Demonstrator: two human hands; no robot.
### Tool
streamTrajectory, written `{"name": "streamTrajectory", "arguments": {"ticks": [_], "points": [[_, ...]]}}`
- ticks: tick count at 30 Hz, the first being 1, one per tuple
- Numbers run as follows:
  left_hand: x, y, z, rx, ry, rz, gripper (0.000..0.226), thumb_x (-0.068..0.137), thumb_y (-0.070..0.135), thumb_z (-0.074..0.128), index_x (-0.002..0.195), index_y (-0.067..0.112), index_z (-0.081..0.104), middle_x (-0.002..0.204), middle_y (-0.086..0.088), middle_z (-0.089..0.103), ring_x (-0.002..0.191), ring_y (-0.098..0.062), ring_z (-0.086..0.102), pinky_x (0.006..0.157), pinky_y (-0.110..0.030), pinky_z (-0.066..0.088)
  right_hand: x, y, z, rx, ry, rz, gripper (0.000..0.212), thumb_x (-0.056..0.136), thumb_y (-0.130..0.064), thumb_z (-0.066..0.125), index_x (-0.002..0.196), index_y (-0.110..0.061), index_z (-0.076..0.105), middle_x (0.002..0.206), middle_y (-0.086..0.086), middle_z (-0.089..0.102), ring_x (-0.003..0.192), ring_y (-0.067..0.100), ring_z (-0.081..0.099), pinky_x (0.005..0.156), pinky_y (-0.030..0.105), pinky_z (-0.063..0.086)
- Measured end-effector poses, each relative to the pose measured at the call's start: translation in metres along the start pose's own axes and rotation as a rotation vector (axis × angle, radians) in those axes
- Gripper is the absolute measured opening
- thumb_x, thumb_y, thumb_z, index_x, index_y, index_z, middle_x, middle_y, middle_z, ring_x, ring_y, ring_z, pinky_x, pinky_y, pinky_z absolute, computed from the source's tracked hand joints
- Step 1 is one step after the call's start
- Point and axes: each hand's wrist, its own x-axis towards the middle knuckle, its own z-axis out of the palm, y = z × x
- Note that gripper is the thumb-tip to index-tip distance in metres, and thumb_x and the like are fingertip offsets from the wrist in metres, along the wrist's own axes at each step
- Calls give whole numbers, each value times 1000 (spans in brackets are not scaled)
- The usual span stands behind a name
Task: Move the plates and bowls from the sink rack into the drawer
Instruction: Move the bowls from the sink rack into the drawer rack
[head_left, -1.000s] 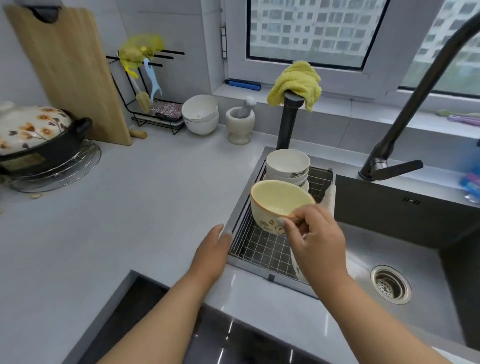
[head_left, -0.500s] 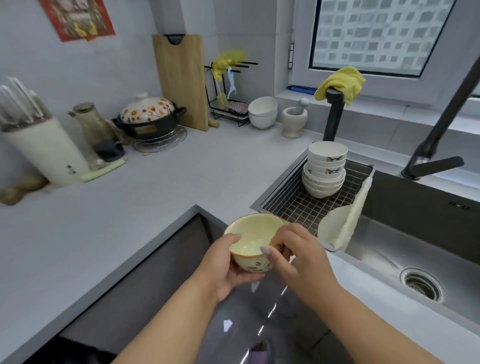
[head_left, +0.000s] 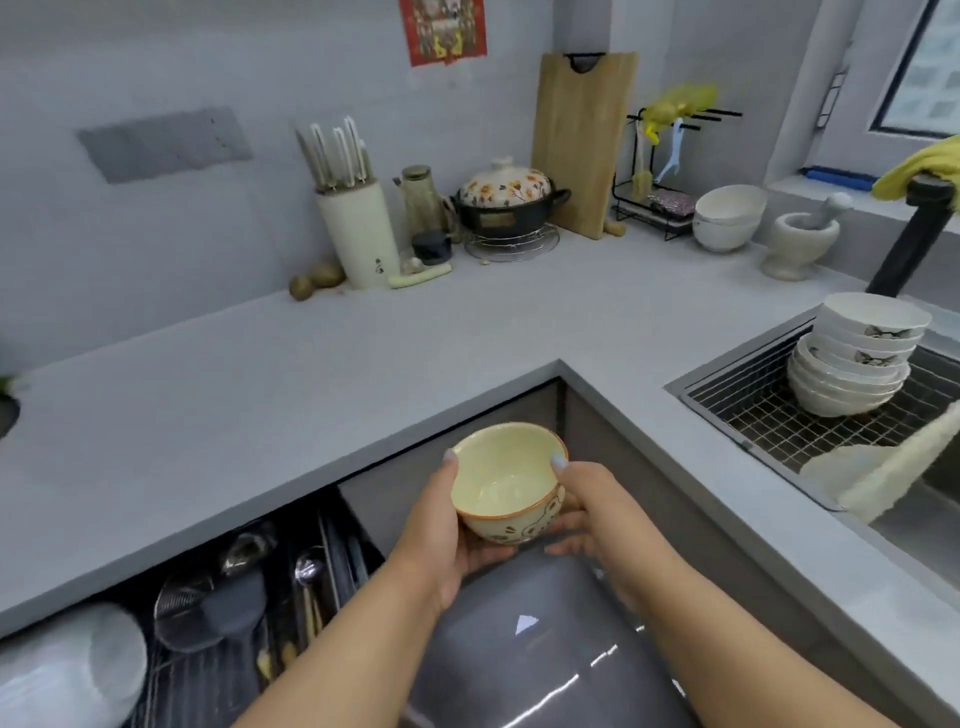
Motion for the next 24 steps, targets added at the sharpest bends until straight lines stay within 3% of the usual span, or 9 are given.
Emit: {"name": "streamTrajectory", "arguments": {"ticks": [3,8,15,18,22,24], "points": [[-13,3,-40,-62,87,32,48,97,56,34,103,17,61,92,-13,70,80,-30,68,55,-33,52,4,0,41,47,-117,26,37,92,-44,53,110,-12,57,93,14,68,79,26,68,77,41,55],[-36,2,-129,-175,228,80,50,95,58,38,114,17,59,103,-16,70,87,-33,68,56,-34,52,6,8,126,71,-321,101,40,91,-40,53,115,-8,58,72,4,72,76,24,69,76,39,54],[-99,-11,-281,-264,395,85,46,97,55,35,113,17,55,107,-20,67,89,-33,68,62,-37,55,-26,32,282,-40,-503,194,37,90,-38,55,116,-12,54,92,17,67,78,26,69,66,33,52],[-131,-21,-351,-280,513,85,47,97,54,36,114,15,56,108,-19,67,92,-33,68,61,-36,55,-46,48,353,-98,-553,213,28,93,-33,52,112,-14,54,88,15,67,74,26,67,63,32,51],[-174,-38,-448,-256,666,118,47,101,47,31,120,11,55,111,-13,64,98,-25,64,71,-35,55,-71,71,443,-148,-569,222,9,94,-30,51,96,-22,53,83,12,65,67,23,64,60,31,49],[-193,-49,-495,-218,747,119,49,102,46,30,126,11,55,115,-12,61,98,-21,62,73,-33,54,-82,83,482,-187,-585,238,9,94,-29,52,95,-20,53,82,13,63,63,22,62,59,30,49]]}}
